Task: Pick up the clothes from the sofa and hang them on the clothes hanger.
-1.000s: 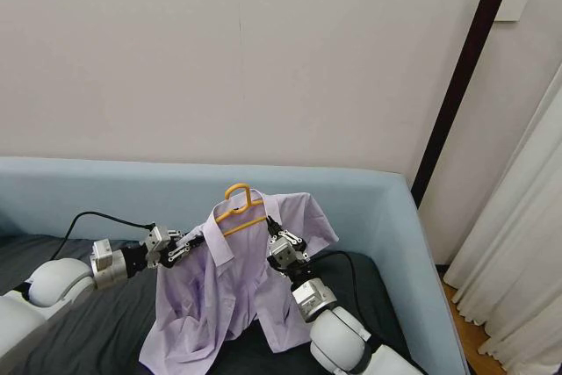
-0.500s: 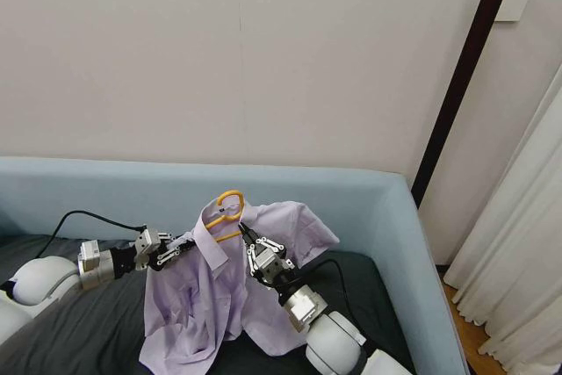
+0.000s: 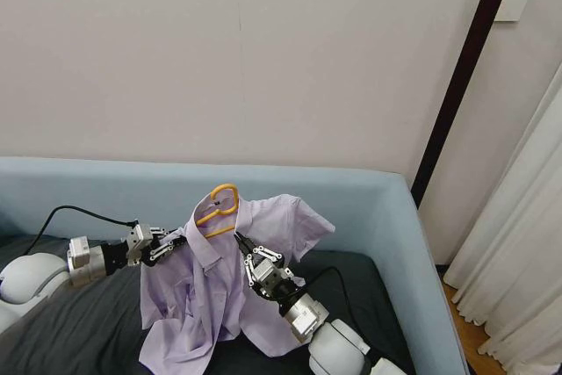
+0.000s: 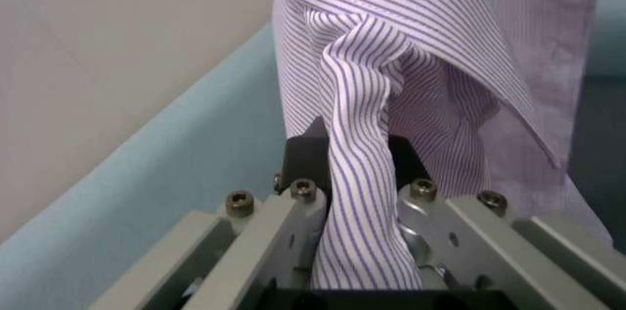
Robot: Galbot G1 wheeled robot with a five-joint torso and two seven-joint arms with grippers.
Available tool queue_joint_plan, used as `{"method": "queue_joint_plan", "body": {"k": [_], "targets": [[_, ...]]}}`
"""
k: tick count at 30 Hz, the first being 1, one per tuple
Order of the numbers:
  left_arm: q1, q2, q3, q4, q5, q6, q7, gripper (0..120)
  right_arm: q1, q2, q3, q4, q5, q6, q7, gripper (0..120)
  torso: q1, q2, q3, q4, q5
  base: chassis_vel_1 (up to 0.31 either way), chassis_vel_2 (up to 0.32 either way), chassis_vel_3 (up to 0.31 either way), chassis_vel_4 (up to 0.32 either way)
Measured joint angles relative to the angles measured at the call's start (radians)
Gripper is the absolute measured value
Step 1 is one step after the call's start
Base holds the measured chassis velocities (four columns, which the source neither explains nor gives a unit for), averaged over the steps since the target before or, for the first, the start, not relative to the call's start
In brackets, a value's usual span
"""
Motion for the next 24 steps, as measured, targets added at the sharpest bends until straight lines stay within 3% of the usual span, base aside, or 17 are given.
{"method": "queue_joint_plan", "body": {"k": [1,5,8,9,11,12,15,16,20,21,24], "targets": [[0.008,0.002,-0.011,-0.003,-0.001,0.0,0.002,7,0.0,0.0,-0.003,0.003,0.014,0.012,-0.001,19,0.0,0.0,0.0,0.0,0.0,0.0,0.0,0.0,0.0],[0.045,0.013,-0.065,-0.014,-0.015,0.001,0.029,7,0.008,-0.009,0.008,0.048,0.271,0.226,-0.162,39,0.0,0.0,0.0,0.0002,0.0,0.0,0.0,0.0,0.0],[0.053,0.018,-0.08,-0.016,-0.022,0.001,0.049,7,0.015,-0.02,0.033,0.081,0.364,0.255,-0.205,47,0.0,0.0,0.0,0.0001,0.0,0.0,0.0,0.0,0.0],[0.055,0.021,-0.09,-0.017,-0.029,0.003,0.073,7,0.024,-0.032,0.053,0.103,0.42,0.243,-0.206,52,0.0,0.0,0.0,0.0001,0.0,0.0,0.0,0.0,0.0],[0.051,0.031,-0.108,-0.014,-0.052,0.009,0.142,7,0.044,-0.078,0.113,0.151,0.457,0.083,-0.107,60,0.0,0.0,0.0,0.0001,0.0001,0.0,0.0,0.0,0.0],[0.051,0.031,-0.108,-0.014,-0.052,0.009,0.142,7,0.044,-0.078,0.113,0.151,0.457,0.083,-0.107,60,0.0,0.0,0.0,0.0001,0.0001,0.0,0.0,0.0,0.0],[0.032,0.044,-0.135,0.01,-0.061,0.025,0.27,7,0.074,-0.211,0.18,0.196,0.48,-0.131,-0.093,75,0.0,0.0,0.0,0.0001,0.0004,0.0,0.0,0.0,0.0],[0.032,0.044,-0.135,0.01,-0.061,0.025,0.27,7,0.074,-0.211,0.18,0.196,0.48,-0.131,-0.093,75,0.0,0.0,0.0,0.0001,0.0004,0.0,0.0,0.0,0.0],[-0.026,0.048,-0.138,0.039,-0.053,0.041,0.411,7,0.123,-0.404,0.249,0.207,0.588,-0.223,-0.296,93,0.0,0.0,0.0,0.0,0.0002,0.0,0.0,0.0,0.0],[-0.026,0.048,-0.138,0.039,-0.053,0.041,0.411,7,0.123,-0.404,0.249,0.207,0.588,-0.223,-0.296,93,0.0,0.0,0.0,0.0,0.0002,0.0,0.0,0.0,0.0],[-0.081,0.051,-0.132,0.042,-0.043,0.058,0.488,7,0.141,-0.512,0.301,0.21,0.666,-0.286,-0.428,100,0.0,0.0,0.0,-0.0003,0.0004,0.0,0.0,0.0,0.0]]}}
